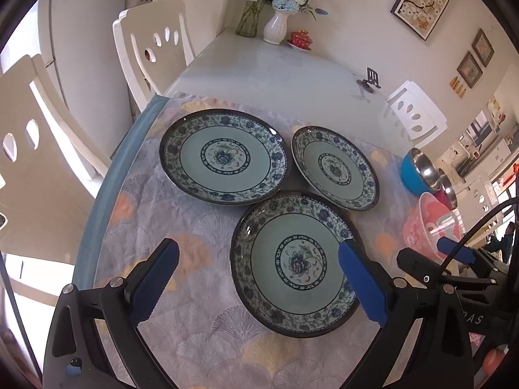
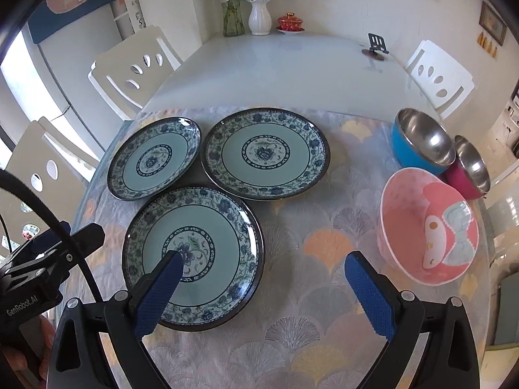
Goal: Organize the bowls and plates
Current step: 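Move both grippers toward the blue-and-white floral plate nearest the tools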
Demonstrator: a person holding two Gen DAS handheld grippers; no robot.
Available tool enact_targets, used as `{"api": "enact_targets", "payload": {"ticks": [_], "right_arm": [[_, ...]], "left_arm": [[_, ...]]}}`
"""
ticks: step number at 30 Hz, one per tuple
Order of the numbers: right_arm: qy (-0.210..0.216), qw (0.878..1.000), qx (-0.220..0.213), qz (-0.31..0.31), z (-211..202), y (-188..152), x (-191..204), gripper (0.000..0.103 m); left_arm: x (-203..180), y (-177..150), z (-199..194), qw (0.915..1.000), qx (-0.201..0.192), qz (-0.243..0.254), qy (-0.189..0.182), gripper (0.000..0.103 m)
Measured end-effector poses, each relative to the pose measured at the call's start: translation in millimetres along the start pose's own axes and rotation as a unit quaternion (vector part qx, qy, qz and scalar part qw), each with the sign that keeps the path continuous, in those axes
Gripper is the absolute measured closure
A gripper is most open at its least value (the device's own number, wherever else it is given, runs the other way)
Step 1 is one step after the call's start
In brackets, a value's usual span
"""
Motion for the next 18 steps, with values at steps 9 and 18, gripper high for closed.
{"api": "enact_targets", "payload": {"ticks": [9,18], "right_arm": [[-0.005,1.0,-0.019,0.001,-22.2,-10.4,1.5,0.003],[0.0,1.0,-0.008,0.026,-27.5,-29.9,-9.9,0.003]], "left_arm": [[-18.9,-6.2,-26.1,0.9995,-0.021,0.022,-0.002,0.004],[-39.2,-25.8,-33.8,0.9981,-0.013,0.06,0.009,0.004]]}}
Point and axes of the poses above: each gripper's, at about its wrist camera, not at the fingertips, and z roughly the way its jaws point, x to its left, y to its top, the point moved 3 cm from there along z, roughly the way its jaws point, and after that the axes turned 4 degrees about -y, right-handed, at the moved point
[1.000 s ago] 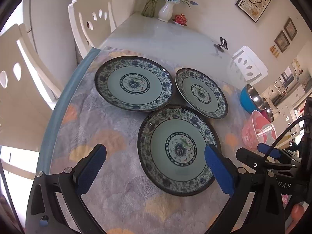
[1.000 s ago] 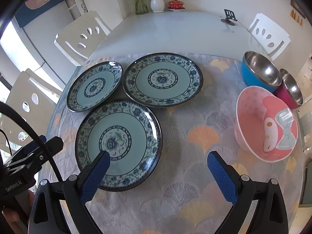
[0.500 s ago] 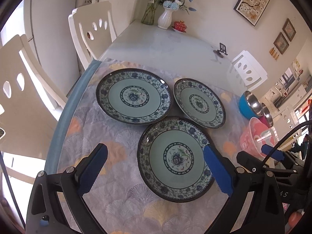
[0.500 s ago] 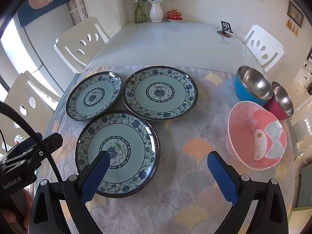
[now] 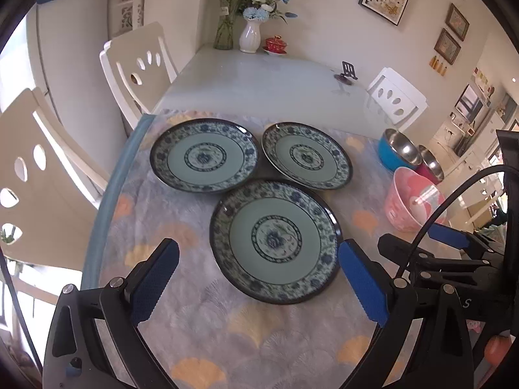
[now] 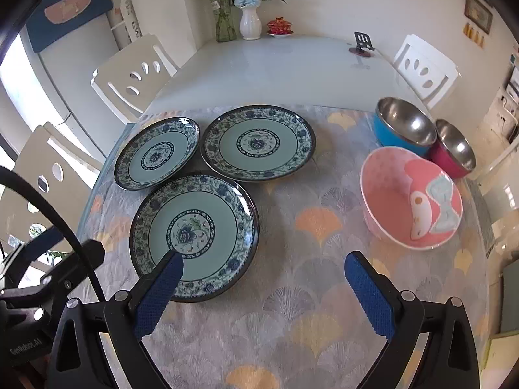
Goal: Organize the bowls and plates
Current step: 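Move both grippers toward the blue-and-white floral plate nearest the tools, then close the left gripper on the plate rim while the right gripper also grips it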
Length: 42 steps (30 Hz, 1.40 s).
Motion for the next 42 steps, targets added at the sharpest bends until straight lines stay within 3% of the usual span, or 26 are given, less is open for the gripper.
{"api": "enact_targets", "payload": {"ticks": [6,14,18,23,25,27,29,30,33,39,42], "right_arm": [[-0.005,1.0,-0.009,-0.006,-7.3,-3.5,0.0,0.003],[-0.002,1.0,-0.021,-0.012,-11.0,-1.9,3.1,0.003],[0.005,1.0,-0.015,-0.015,-6.9,-0.7,5.4,0.008],[0.009,1.0,0.0,-0.013,6.2,2.2,5.8,0.011],[0.01,1.0,0.008,-0.011,13.2,4.3,4.7,0.019],[0.014,1.0,0.018,-0.006,22.1,6.8,2.7,0.019],[0.019,0.999,0.026,-0.003,29.8,9.2,2.3,0.019],[0.021,0.999,0.029,-0.003,33.6,10.0,1.7,0.019],[0.021,0.999,0.041,-0.004,46.4,13.1,0.8,0.021],[0.032,0.997,0.074,-0.006,80.4,17.5,1.2,0.023],[0.039,0.995,0.092,-0.008,95.6,17.9,2.1,0.038]], "left_arm": [[-6.4,-2.9,-9.8,0.999,-0.017,0.024,0.033,0.004],[-0.7,-3.4,-12.2,0.9979,-0.025,0.024,0.054,0.006],[2.0,-2.3,-8.6,0.9979,-0.022,0.025,0.055,0.007],[10.4,-3.4,7.6,0.9997,0.003,0.007,0.025,0.007],[14.8,-4.2,19.5,0.9991,0.03,-0.011,-0.027,0.007],[22.7,-5.4,29.6,0.9964,0.046,-0.037,-0.061,0.008],[28.9,-6.6,40.1,0.9951,0.058,-0.049,-0.063,0.015],[31.7,-6.7,46.0,0.9946,0.065,-0.051,-0.063,0.023],[39.7,-6.1,63.1,0.9935,0.08,-0.056,-0.058,0.027],[53.6,-6.4,95.2,0.9893,0.112,-0.075,-0.057,0.046],[58.2,-6.7,106.4,0.9873,0.127,-0.076,-0.058,0.057]]}}
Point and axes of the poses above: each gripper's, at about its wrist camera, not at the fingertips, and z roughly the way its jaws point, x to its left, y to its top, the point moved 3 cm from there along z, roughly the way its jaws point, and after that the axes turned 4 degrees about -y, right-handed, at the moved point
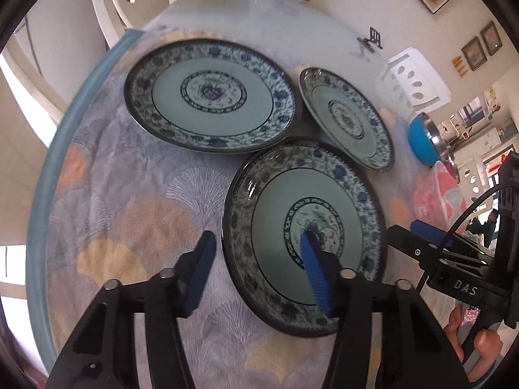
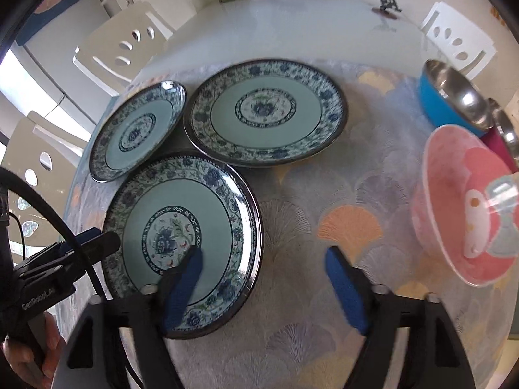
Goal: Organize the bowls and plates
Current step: 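Close the left gripper on the plate rim while the right gripper also grips it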
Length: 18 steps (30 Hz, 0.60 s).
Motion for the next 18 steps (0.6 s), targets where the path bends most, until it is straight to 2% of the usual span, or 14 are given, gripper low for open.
{"api": "enact_targets", "payload": {"ticks": [5,10,12,18], "right_arm": [[0.005,1.0,0.019,0.008,15.1,-0.2,-5.9,0.042],[0.02,0.999,0.034,0.013,26.4,0.0,-6.9,0.055],[0.023,0.999,0.037,0.016,29.5,0.4,-6.8,0.056],[0.024,0.999,0.034,0.005,29.9,2.4,0.5,0.061]], "left_arm": [[3.7,0.2,9.0,0.9999,0.01,0.001,0.003,0.062],[8.9,2.7,10.8,0.9999,0.008,0.0,0.01,0.075],[12.8,4.8,10.8,0.9999,0.006,-0.007,0.007,0.079],[22.4,6.3,8.9,0.9997,0.005,-0.02,-0.012,0.081]]}}
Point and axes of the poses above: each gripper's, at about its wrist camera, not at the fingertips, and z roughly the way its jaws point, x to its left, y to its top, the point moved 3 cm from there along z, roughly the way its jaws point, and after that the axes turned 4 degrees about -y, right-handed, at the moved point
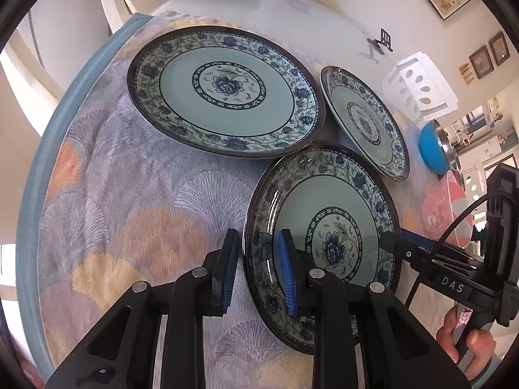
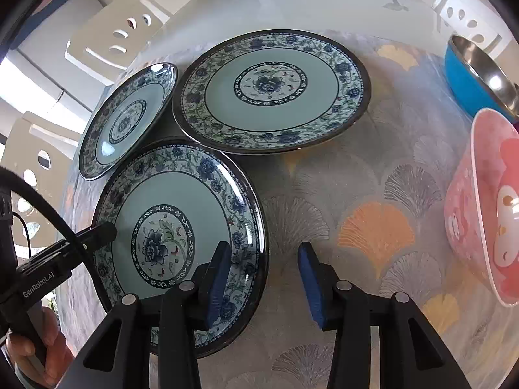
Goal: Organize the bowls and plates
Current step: 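Close the left gripper on the plate rim while the right gripper also grips it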
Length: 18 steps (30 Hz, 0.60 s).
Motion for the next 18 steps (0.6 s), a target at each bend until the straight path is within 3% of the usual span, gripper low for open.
{"api": "enact_targets", "payload": {"ticks": [7,12,18], "right_arm": [[0.015,1.0,0.003,-0.025,3.2,-0.3,17.8,0.062],[-0.008,0.998,0.0,-0.055,2.6,-5.3,28.2,0.062],[-0.003,0.998,-0.004,-0.062,-10.7,-12.2,29.2,0.062]], "left_arm": [[-3.8,0.1,2.0,0.9999,0.003,0.007,-0.015,0.081],[-2.0,-0.5,1.7,0.9997,-0.003,-0.001,-0.023,0.081],[-2.8,-8.4,-8.4,0.9997,-0.008,0.0,-0.021,0.081]]}}
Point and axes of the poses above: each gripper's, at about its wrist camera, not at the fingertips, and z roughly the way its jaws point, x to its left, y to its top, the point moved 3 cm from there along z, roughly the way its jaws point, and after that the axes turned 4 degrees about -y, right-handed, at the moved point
